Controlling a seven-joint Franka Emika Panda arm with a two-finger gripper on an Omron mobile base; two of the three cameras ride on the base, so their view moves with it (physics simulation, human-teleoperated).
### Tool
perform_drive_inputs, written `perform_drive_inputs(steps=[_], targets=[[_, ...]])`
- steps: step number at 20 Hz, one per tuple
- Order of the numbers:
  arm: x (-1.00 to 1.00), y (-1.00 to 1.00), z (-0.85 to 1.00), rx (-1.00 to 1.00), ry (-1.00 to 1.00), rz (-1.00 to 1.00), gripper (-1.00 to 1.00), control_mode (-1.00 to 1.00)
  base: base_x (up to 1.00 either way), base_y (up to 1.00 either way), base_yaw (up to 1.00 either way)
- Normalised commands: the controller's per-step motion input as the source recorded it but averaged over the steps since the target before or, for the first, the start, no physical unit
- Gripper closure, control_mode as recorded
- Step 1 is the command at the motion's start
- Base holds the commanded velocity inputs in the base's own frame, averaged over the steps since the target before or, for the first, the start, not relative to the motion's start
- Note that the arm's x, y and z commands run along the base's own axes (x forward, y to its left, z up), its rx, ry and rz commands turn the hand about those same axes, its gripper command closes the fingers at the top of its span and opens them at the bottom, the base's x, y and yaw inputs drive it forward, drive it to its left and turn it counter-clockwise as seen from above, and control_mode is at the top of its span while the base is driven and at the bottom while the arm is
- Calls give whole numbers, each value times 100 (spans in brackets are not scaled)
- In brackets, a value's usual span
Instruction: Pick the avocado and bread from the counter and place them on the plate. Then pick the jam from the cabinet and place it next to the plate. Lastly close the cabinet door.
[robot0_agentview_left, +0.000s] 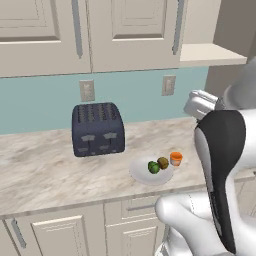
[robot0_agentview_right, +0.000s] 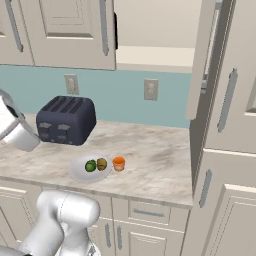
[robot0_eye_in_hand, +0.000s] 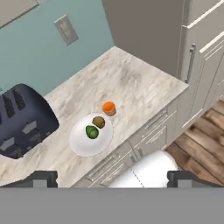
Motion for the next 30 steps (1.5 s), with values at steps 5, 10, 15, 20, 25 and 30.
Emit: perform_drive_inputs(steps=[5,10,15,20,25,30], targets=[[-59,-35,38,-9,-19,5,-100,-100,0,0,0],[-50,-59,20,-6,-15,9,-100,-100,0,0,0],[-40,-60,1,-10,-7,6,-100,-100,0,0,0],[-24,-48,-7,-11,-3,1,-100,-100,0,0,0],[-1,-7,-5,-7,1,-2,-100,-100,0,0,0],[-13,-5,-8,-14,-10,1,-100,-100,0,0,0]])
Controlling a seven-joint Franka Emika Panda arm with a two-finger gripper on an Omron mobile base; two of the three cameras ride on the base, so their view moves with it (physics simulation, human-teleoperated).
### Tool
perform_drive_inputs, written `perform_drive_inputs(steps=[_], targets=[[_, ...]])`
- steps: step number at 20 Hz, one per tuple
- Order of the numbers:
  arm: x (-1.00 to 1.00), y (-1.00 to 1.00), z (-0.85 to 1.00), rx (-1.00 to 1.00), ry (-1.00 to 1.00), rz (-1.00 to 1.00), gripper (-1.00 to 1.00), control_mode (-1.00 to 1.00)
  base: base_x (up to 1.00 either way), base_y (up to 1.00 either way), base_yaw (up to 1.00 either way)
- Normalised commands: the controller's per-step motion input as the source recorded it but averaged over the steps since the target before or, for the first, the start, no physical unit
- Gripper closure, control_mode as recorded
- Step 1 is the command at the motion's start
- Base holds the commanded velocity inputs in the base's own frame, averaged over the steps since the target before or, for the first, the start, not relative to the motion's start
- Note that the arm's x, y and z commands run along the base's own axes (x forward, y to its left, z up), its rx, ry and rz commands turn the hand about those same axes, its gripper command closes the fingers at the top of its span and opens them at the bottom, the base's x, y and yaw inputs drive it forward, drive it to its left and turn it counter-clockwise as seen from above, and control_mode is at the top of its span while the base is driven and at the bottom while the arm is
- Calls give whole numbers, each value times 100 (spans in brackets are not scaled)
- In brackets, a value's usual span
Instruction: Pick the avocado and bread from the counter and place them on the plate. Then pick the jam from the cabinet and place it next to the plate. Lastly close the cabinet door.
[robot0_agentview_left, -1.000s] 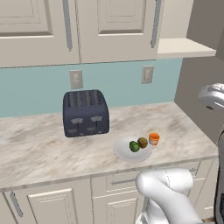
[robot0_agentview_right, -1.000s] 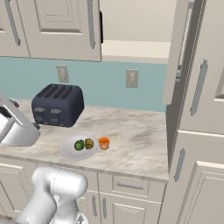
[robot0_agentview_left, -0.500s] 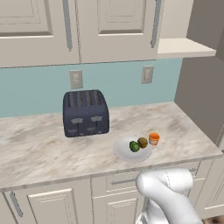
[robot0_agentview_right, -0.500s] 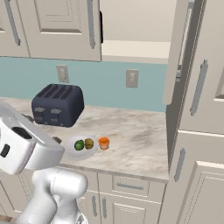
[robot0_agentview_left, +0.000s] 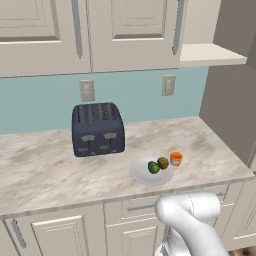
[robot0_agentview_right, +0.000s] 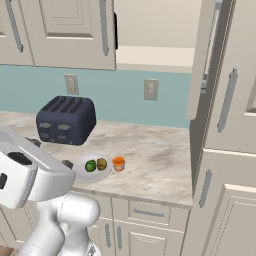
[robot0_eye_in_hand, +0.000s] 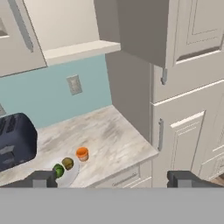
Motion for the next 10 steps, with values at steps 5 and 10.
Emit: perform_drive_inputs(steps=[5,10], targets=[[-25,-5,-1,-14,-21,2,-100,-100,0,0,0],[-22,-14,0,-10,-21,2,-100,-100,0,0,0]])
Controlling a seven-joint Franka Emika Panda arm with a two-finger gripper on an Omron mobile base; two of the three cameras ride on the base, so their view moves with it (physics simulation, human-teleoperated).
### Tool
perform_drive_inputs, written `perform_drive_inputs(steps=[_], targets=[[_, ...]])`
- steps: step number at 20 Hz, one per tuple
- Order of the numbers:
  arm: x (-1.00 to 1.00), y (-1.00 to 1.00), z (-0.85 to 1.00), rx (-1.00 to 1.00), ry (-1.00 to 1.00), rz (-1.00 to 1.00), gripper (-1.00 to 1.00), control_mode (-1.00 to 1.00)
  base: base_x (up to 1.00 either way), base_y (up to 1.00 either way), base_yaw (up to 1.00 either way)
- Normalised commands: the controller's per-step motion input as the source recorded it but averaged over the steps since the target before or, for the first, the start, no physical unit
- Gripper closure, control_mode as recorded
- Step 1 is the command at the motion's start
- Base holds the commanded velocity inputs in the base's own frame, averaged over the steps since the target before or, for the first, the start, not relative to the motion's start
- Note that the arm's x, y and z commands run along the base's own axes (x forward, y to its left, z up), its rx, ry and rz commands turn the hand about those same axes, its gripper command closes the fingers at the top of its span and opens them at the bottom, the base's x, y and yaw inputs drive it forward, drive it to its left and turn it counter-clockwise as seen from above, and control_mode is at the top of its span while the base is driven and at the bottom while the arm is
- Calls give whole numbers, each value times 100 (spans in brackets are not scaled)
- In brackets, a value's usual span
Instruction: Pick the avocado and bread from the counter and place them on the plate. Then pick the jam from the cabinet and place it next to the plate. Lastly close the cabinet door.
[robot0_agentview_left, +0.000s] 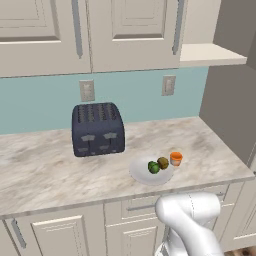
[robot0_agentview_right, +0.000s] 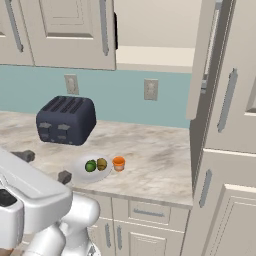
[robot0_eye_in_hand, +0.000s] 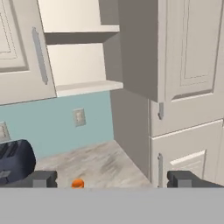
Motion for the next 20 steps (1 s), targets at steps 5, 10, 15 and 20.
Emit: perform_drive_inputs(steps=[5,10,15,20], targets=[[-12,-11,0,-9,-16,2,-100,-100,0,0,0],[-1,-20,0,-5,-12,4,-100,-100,0,0,0],[0,-24,7,-3,-14,5,-100,-100,0,0,0],[4,-33,8,0,-4,8,-100,-100,0,0,0]])
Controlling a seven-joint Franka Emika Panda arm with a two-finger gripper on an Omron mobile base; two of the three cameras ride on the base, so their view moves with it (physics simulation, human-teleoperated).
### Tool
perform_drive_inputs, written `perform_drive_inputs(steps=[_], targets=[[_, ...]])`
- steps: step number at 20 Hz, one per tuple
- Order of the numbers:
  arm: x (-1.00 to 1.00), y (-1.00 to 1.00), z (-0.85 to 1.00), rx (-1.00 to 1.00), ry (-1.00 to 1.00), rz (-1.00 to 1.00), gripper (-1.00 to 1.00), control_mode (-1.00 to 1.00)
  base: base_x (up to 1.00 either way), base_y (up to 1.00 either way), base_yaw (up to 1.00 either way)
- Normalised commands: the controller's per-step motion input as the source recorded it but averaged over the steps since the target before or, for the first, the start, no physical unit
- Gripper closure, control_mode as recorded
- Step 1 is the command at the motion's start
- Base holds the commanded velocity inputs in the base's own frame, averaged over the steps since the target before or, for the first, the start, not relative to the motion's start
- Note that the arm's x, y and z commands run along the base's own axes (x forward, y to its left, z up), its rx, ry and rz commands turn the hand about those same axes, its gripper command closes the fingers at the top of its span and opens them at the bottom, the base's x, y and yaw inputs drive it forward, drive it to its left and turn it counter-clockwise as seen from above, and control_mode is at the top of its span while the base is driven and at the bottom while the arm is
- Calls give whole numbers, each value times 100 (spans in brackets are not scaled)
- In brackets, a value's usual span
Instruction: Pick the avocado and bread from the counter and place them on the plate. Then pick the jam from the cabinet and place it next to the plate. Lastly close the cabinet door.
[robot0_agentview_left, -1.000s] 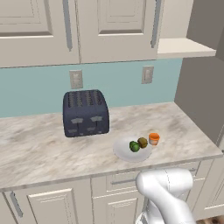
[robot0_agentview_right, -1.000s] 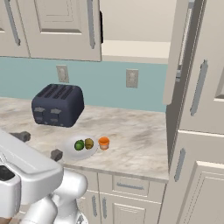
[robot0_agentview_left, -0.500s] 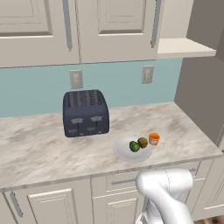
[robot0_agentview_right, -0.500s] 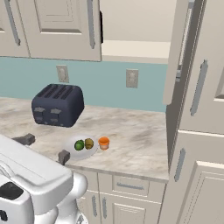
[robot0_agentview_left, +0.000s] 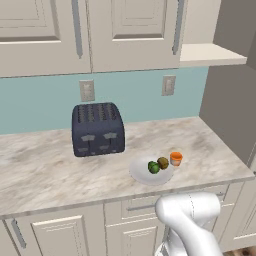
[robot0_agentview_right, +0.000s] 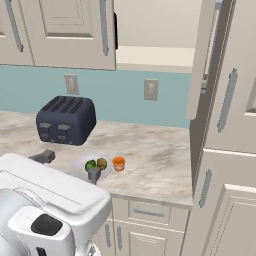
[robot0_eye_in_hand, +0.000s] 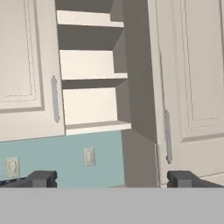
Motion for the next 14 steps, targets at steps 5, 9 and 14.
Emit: perform_drive_inputs(steps=[5,9,14], targets=[[20,-41,11,0,-2,11,-100,-100,0,0,0],[24,-42,1,0,-2,15,-100,-100,0,0,0],[40,-42,0,0,0,16,-100,-100,0,0,0]])
